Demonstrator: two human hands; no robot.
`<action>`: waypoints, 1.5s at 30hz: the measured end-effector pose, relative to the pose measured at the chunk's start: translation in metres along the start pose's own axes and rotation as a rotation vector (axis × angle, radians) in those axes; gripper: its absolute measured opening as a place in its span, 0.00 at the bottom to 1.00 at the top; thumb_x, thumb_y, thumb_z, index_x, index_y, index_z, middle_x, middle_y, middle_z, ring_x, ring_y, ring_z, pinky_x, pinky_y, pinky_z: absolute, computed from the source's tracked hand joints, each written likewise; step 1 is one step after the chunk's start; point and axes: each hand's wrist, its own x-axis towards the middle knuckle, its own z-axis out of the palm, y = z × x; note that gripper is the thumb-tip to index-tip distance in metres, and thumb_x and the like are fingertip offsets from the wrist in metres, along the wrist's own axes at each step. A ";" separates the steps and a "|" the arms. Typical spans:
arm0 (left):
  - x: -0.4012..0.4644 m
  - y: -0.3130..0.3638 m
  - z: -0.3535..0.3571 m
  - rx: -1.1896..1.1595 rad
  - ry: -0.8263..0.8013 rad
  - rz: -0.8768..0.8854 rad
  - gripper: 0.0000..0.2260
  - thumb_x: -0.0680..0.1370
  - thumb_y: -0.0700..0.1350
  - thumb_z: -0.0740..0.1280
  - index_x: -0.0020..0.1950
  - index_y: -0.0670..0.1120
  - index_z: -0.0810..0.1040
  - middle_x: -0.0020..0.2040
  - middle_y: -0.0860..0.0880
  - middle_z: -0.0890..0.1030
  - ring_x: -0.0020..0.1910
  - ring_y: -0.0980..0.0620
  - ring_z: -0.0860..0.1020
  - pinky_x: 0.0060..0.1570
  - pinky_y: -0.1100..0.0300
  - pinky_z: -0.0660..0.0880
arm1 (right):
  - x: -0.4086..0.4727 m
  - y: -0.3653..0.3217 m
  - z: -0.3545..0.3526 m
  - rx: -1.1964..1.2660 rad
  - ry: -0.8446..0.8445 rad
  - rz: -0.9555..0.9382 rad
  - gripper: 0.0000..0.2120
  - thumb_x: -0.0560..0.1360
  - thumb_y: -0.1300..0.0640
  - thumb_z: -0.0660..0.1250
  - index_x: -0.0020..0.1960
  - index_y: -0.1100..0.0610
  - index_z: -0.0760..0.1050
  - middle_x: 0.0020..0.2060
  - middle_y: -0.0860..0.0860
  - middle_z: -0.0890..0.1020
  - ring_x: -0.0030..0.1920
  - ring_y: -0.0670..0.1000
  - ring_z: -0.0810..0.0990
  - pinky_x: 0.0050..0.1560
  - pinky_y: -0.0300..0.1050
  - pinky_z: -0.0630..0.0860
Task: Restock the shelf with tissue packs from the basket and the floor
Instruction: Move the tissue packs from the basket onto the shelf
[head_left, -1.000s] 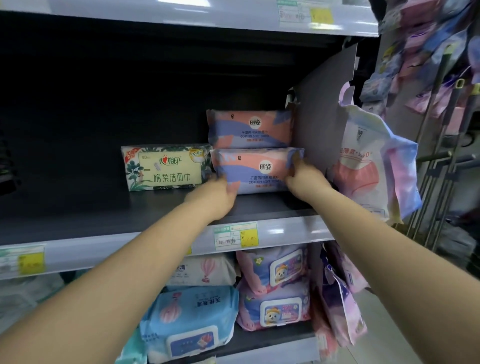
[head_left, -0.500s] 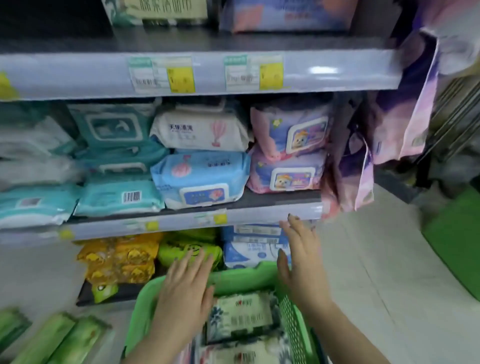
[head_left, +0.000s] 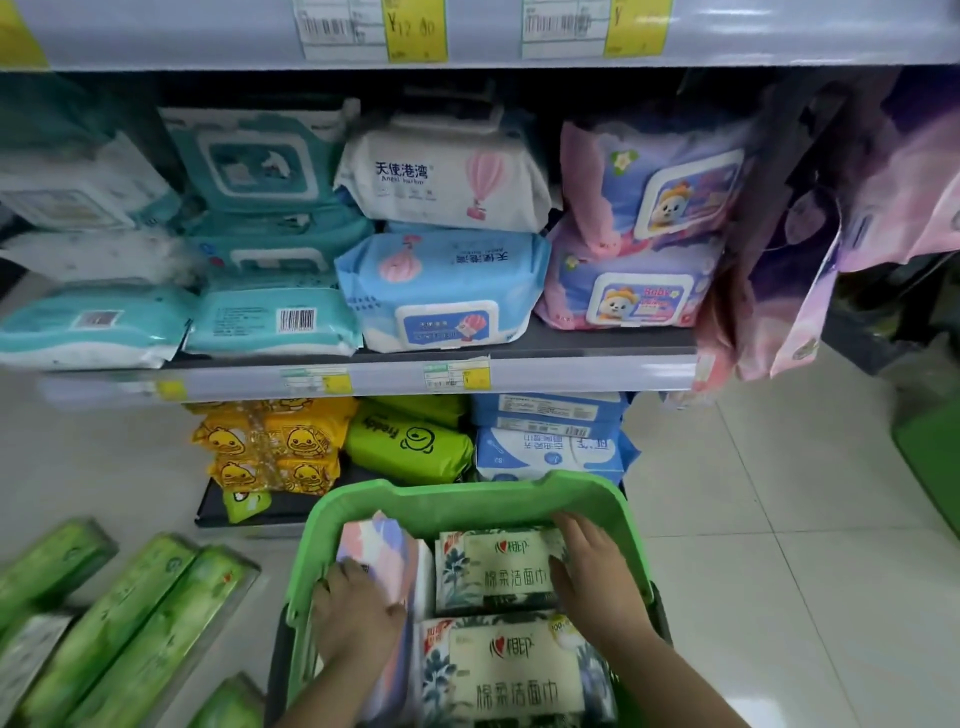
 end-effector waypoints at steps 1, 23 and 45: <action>0.000 0.003 -0.001 -0.031 -0.005 -0.041 0.42 0.71 0.62 0.64 0.74 0.39 0.53 0.70 0.43 0.64 0.67 0.45 0.66 0.66 0.57 0.64 | 0.000 -0.001 -0.001 0.001 -0.015 -0.005 0.25 0.74 0.58 0.61 0.70 0.57 0.65 0.66 0.53 0.71 0.65 0.56 0.70 0.67 0.48 0.67; -0.016 0.000 -0.029 -0.486 0.073 0.183 0.49 0.62 0.53 0.76 0.75 0.51 0.51 0.62 0.46 0.72 0.56 0.45 0.74 0.49 0.54 0.76 | -0.014 -0.015 -0.031 0.045 -0.027 0.022 0.23 0.77 0.57 0.59 0.71 0.53 0.61 0.65 0.50 0.71 0.63 0.52 0.70 0.61 0.42 0.68; -0.202 -0.019 -0.434 -0.339 0.486 1.144 0.41 0.51 0.67 0.68 0.63 0.75 0.58 0.56 0.81 0.63 0.55 0.85 0.60 0.49 0.87 0.57 | -0.060 -0.195 -0.338 0.800 0.161 -0.546 0.28 0.53 0.53 0.76 0.52 0.40 0.75 0.47 0.36 0.83 0.47 0.37 0.82 0.44 0.32 0.77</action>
